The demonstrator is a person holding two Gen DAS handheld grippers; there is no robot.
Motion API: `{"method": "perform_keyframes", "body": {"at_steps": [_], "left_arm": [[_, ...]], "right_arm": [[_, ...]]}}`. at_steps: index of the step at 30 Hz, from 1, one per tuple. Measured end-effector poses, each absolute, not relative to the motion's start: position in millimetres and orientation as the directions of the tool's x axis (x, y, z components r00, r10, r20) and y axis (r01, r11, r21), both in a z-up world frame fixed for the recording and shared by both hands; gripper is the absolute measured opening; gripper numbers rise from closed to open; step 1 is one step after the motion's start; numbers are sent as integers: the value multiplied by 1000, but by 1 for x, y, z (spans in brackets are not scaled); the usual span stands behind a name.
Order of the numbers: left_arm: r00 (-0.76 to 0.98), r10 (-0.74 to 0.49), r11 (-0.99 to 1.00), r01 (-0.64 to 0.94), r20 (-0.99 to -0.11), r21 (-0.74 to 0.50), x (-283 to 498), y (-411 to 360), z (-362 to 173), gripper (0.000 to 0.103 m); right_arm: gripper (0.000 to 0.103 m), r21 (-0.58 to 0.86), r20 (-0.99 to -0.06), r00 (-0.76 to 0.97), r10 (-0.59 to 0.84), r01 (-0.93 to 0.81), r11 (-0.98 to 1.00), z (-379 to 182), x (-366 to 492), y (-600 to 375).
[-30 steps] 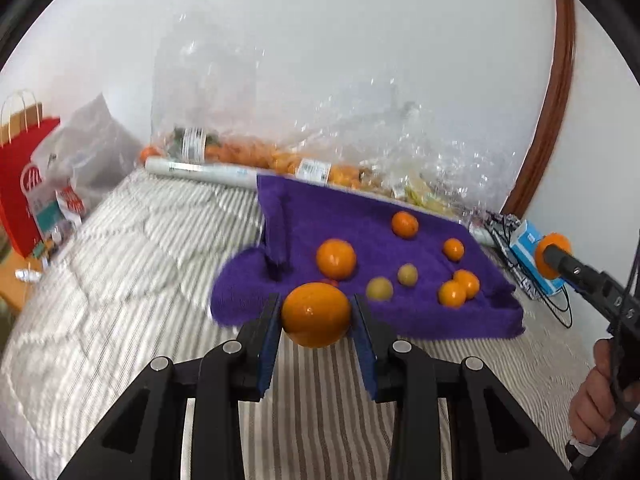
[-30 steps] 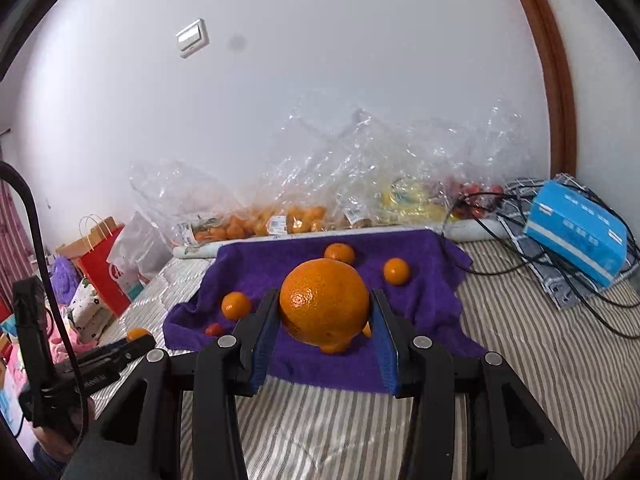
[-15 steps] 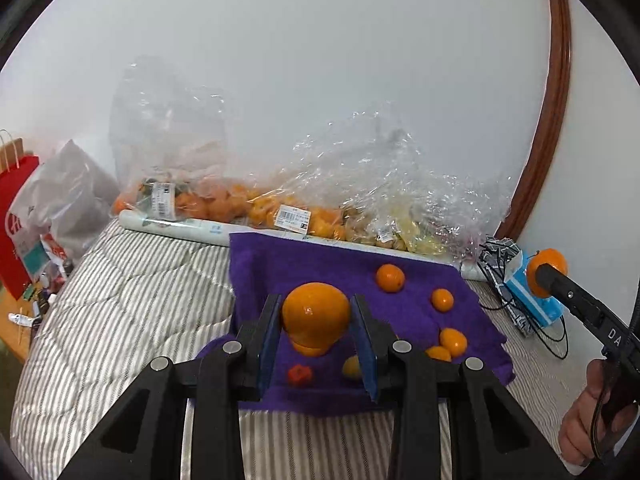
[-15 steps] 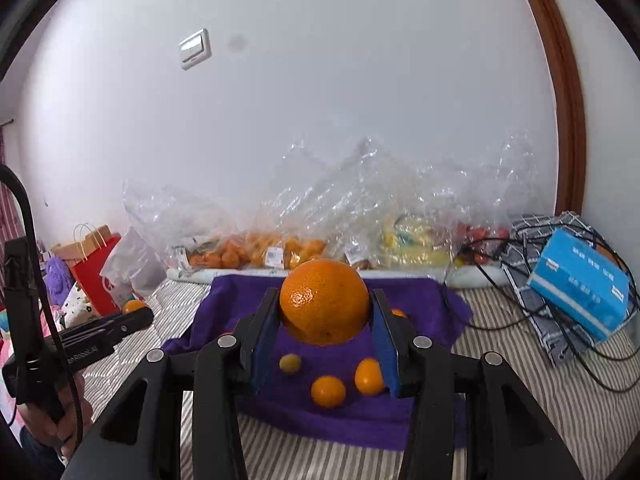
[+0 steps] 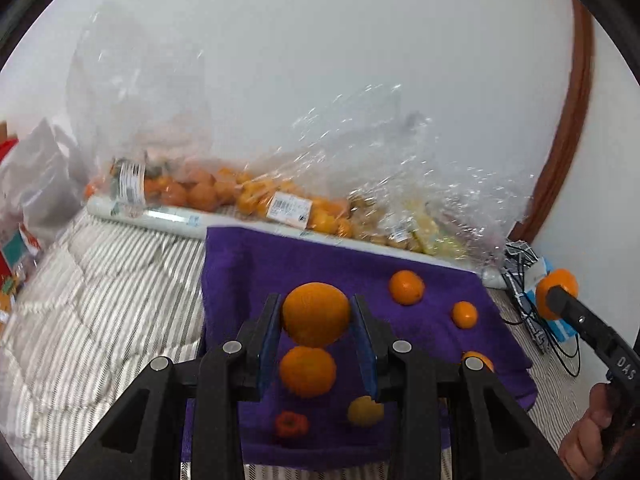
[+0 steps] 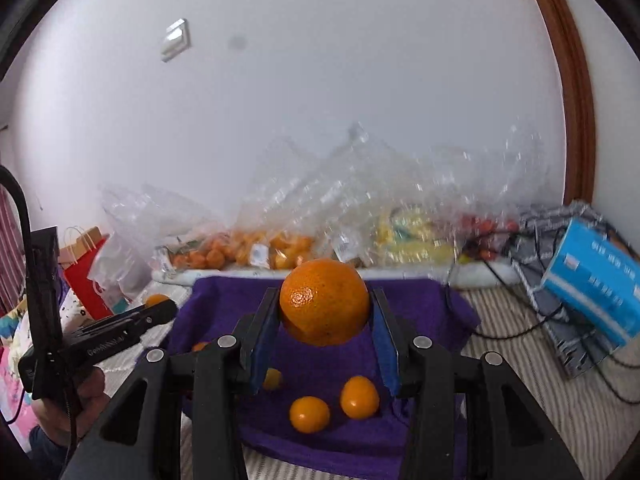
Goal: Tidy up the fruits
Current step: 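Lower both oranges onto the towel among the other fruit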
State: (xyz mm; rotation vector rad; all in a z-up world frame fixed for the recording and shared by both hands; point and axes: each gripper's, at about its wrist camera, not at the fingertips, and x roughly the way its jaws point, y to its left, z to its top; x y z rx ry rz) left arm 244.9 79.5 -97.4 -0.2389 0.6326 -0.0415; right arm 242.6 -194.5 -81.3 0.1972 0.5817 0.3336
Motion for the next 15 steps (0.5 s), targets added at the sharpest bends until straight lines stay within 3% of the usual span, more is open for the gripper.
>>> {"method": "perform_keyframes", "body": {"at_steps": [7, 15], "left_arm": [[806, -92, 969, -63, -585, -239, 247, 91, -108, 33], [786, -157, 964, -9, -597, -265, 250, 83, -119, 33]], "right_arm": [[44, 271, -549, 769, 328, -208, 940, -101, 256, -202], [44, 200, -615, 738, 278, -195, 960, -127, 264, -198]]}}
